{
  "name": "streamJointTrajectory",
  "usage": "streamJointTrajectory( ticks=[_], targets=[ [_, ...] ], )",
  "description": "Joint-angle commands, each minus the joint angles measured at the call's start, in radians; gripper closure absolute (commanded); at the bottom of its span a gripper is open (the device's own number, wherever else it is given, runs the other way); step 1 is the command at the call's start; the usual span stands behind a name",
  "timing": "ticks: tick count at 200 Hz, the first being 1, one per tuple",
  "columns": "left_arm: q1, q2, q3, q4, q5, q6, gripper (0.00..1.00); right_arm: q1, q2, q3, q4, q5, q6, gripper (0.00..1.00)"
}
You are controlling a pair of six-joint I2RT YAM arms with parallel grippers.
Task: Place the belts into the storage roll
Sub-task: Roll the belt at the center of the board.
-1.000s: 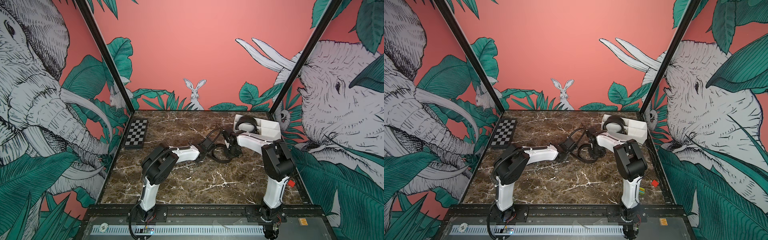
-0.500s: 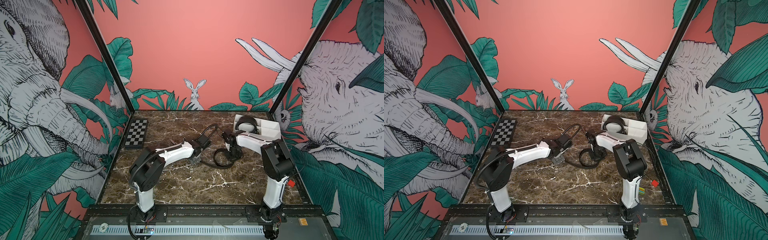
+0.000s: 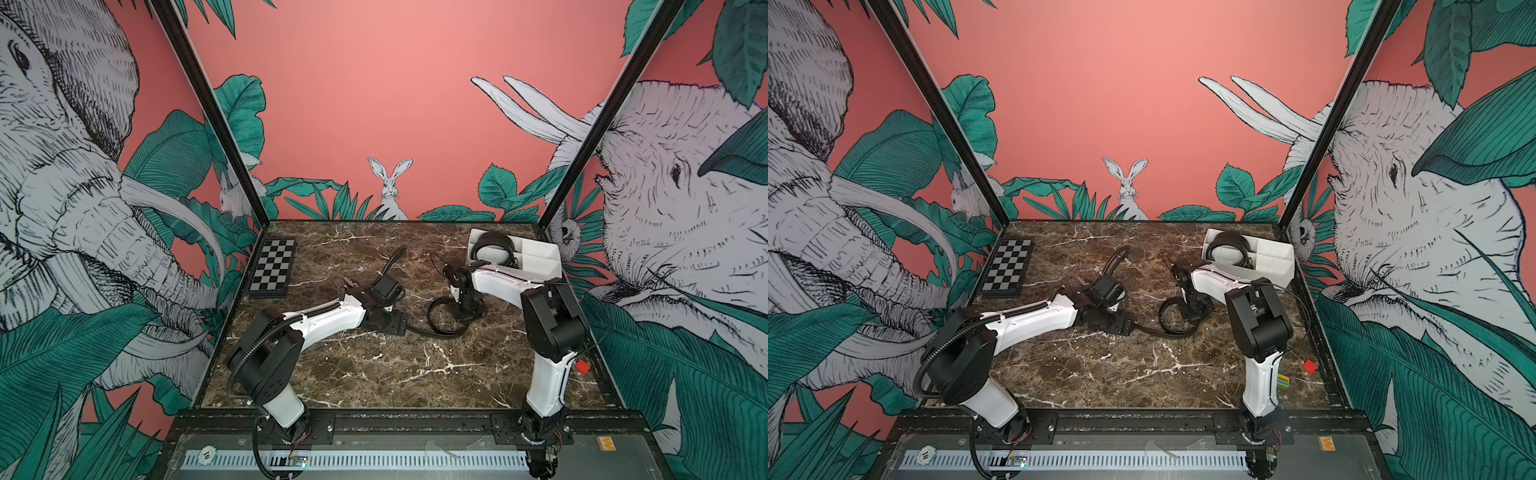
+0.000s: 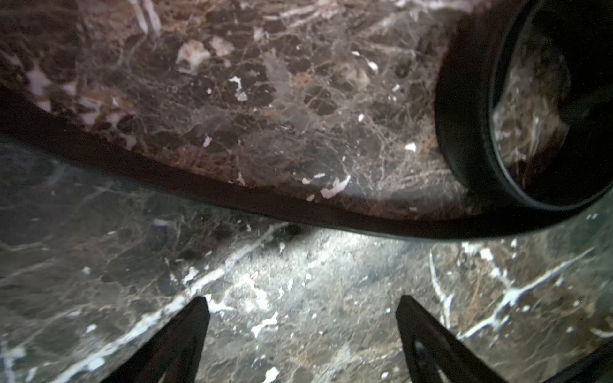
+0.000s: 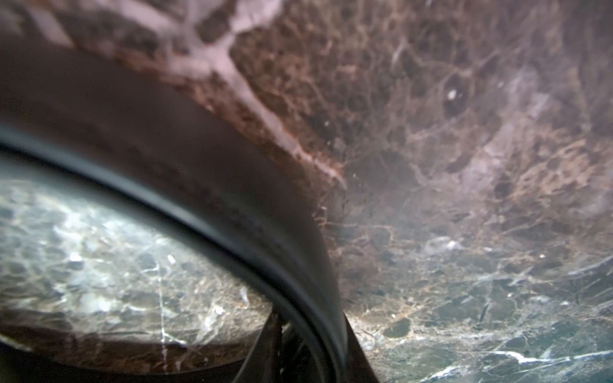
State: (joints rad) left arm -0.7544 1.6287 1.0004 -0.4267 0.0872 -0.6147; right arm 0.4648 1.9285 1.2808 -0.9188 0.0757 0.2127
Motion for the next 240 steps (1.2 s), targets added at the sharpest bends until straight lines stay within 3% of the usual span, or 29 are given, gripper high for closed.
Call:
streamJointTrajectory(
  ticks=[1,39,70,99,134,187,240],
  targets=[
    [0.019,0.011,0.011,0.181,0.04,-0.205,0.11,0.011,0.043,-0.046,-0.032,0.005,-0.005,0.75],
    [0.047,0.099,0.07,0.098,0.031,-0.285,0.17,0.013,0.047,-0.032,-0.041,0.015,-0.012,0.74],
    [0.079,0.146,0.12,-0.019,0.026,-0.27,0.29,0.014,0.05,-0.021,-0.05,0.013,-0.019,0.73],
    [0.115,0.185,0.141,-0.109,0.002,-0.214,0.67,0.015,0.05,-0.015,-0.051,0.012,-0.024,0.72],
    [0.189,0.18,0.137,-0.144,-0.1,-0.09,1.0,0.046,0.039,-0.018,-0.052,0.001,-0.016,0.72],
    [0.276,0.222,0.184,-0.201,-0.251,0.109,1.0,0.094,0.026,-0.043,-0.042,-0.001,0.016,0.71],
    [0.32,0.254,0.171,-0.2,-0.317,0.161,1.0,0.094,0.028,-0.058,-0.038,0.021,0.012,0.68]
  ],
)
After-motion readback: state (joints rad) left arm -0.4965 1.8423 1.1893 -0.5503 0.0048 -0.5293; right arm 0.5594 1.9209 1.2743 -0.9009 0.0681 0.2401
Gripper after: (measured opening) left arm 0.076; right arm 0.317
